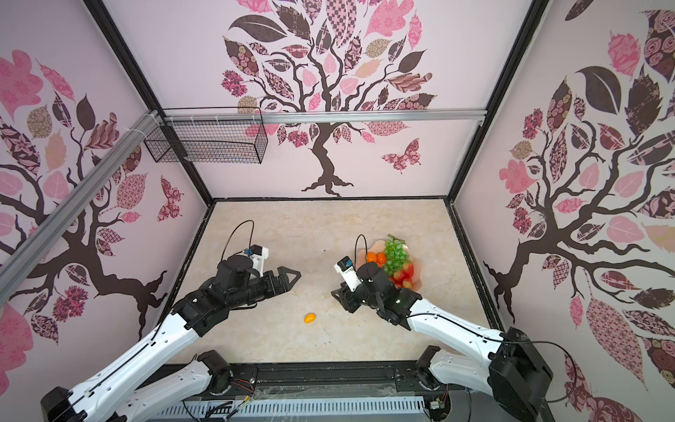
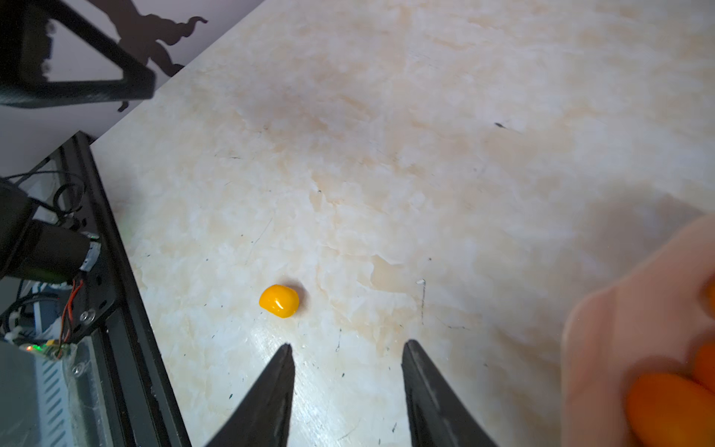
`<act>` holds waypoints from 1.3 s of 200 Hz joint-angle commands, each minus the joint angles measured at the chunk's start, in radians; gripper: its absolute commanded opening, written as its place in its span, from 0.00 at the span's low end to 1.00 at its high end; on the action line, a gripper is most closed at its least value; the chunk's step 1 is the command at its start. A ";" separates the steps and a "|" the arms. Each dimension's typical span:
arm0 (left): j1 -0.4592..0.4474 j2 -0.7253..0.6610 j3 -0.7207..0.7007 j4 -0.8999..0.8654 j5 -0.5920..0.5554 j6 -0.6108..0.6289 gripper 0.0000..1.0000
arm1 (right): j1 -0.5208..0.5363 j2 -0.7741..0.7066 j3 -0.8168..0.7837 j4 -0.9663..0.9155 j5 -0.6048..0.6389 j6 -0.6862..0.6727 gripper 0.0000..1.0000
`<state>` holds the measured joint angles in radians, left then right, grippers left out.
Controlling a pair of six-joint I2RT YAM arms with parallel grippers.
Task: Arrange fruit in a fruit bowl
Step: Pick up the fruit from the bottom-center of the table.
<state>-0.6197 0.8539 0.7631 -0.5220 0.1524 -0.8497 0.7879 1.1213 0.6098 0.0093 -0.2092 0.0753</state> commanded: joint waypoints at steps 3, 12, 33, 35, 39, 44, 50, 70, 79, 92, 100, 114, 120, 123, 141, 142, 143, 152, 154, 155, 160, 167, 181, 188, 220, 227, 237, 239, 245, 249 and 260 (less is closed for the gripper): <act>0.048 -0.060 -0.051 -0.072 0.024 -0.016 0.98 | 0.017 0.035 -0.011 0.113 -0.106 -0.168 0.49; 0.075 -0.080 -0.061 -0.086 0.041 -0.017 0.98 | 0.021 0.048 -0.009 0.122 -0.143 -0.221 0.50; 0.137 -0.122 -0.082 -0.116 0.089 -0.020 0.98 | 0.028 0.087 0.004 0.113 -0.222 -0.335 0.51; 0.143 -0.125 -0.085 -0.119 0.094 -0.020 0.98 | 0.030 0.092 0.006 0.111 -0.229 -0.346 0.51; 0.156 -0.134 -0.090 -0.122 0.103 -0.020 0.98 | 0.032 0.101 0.012 0.103 -0.243 -0.367 0.52; 0.169 -0.142 -0.096 -0.125 0.116 -0.021 0.98 | 0.036 0.113 0.019 0.092 -0.257 -0.391 0.52; 0.187 -0.152 -0.103 -0.128 0.132 -0.024 0.98 | 0.043 0.128 0.030 0.077 -0.266 -0.420 0.53; 0.246 -0.178 -0.128 -0.130 0.190 -0.033 0.98 | 0.076 0.188 0.072 0.022 -0.272 -0.522 0.54; 0.269 -0.188 -0.141 -0.128 0.210 -0.039 0.98 | 0.088 0.221 0.094 0.001 -0.275 -0.555 0.54; 0.301 -0.204 -0.159 -0.127 0.241 -0.047 0.98 | 0.103 0.272 0.126 -0.022 -0.281 -0.587 0.55; 0.319 -0.213 -0.169 -0.123 0.260 -0.051 0.98 | 0.112 0.300 0.146 -0.032 -0.286 -0.602 0.54; 0.348 -0.224 -0.184 -0.119 0.290 -0.061 0.98 | 0.124 0.349 0.179 -0.054 -0.299 -0.630 0.55; 0.359 -0.230 -0.190 -0.116 0.304 -0.064 0.98 | 0.127 0.371 0.193 -0.060 -0.304 -0.639 0.54; 0.366 -0.233 -0.193 -0.115 0.308 -0.064 0.98 | 0.130 0.381 0.199 -0.066 -0.305 -0.644 0.54; 0.391 -0.246 -0.210 -0.110 0.332 -0.068 0.98 | 0.135 0.443 0.248 -0.109 -0.327 -0.675 0.52; 0.392 -0.246 -0.211 -0.110 0.332 -0.069 0.98 | 0.136 0.446 0.250 -0.110 -0.327 -0.676 0.52; 0.393 -0.246 -0.213 -0.109 0.332 -0.069 0.98 | 0.137 0.448 0.252 -0.112 -0.328 -0.678 0.52; 0.398 -0.246 -0.218 -0.108 0.340 -0.071 0.98 | 0.139 0.478 0.272 -0.128 -0.330 -0.690 0.52; 0.398 -0.246 -0.219 -0.107 0.340 -0.072 0.98 | 0.139 0.484 0.276 -0.132 -0.330 -0.694 0.52; 0.398 -0.246 -0.220 -0.107 0.341 -0.073 0.98 | 0.139 0.487 0.279 -0.133 -0.330 -0.696 0.52; 0.399 -0.246 -0.223 -0.104 0.343 -0.076 0.98 | 0.141 0.502 0.289 -0.141 -0.327 -0.704 0.52; 0.399 -0.245 -0.230 -0.096 0.345 -0.080 0.98 | 0.145 0.521 0.303 -0.150 -0.318 -0.712 0.52; 0.400 -0.249 -0.240 -0.087 0.349 -0.089 0.98 | 0.150 0.556 0.328 -0.172 -0.303 -0.736 0.51; 0.400 -0.250 -0.244 -0.083 0.351 -0.094 0.98 | 0.151 0.571 0.337 -0.177 -0.293 -0.742 0.51; 0.404 -0.254 -0.265 -0.059 0.364 -0.116 0.98 | 0.152 0.620 0.370 -0.201 -0.267 -0.773 0.51; 0.405 -0.254 -0.270 -0.054 0.367 -0.119 0.98 | 0.153 0.628 0.376 -0.204 -0.261 -0.776 0.51; 0.408 -0.254 -0.272 -0.052 0.370 -0.123 0.98 | 0.153 0.639 0.384 -0.205 -0.257 -0.779 0.51; 0.408 -0.255 -0.273 -0.050 0.370 -0.123 0.98 | 0.153 0.641 0.385 -0.205 -0.256 -0.780 0.51; 0.408 -0.254 -0.274 -0.048 0.370 -0.126 0.98 | 0.153 0.646 0.388 -0.206 -0.254 -0.782 0.51; 0.409 -0.254 -0.275 -0.046 0.371 -0.126 0.98 | 0.152 0.649 0.389 -0.205 -0.253 -0.782 0.51; 0.409 -0.252 -0.273 -0.044 0.371 -0.126 0.98 | 0.155 0.659 0.395 -0.203 -0.245 -0.784 0.50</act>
<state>-0.2169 0.6090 0.5064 -0.6060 0.5076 -0.9668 0.9352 1.7405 0.9676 -0.1581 -0.4725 -0.6823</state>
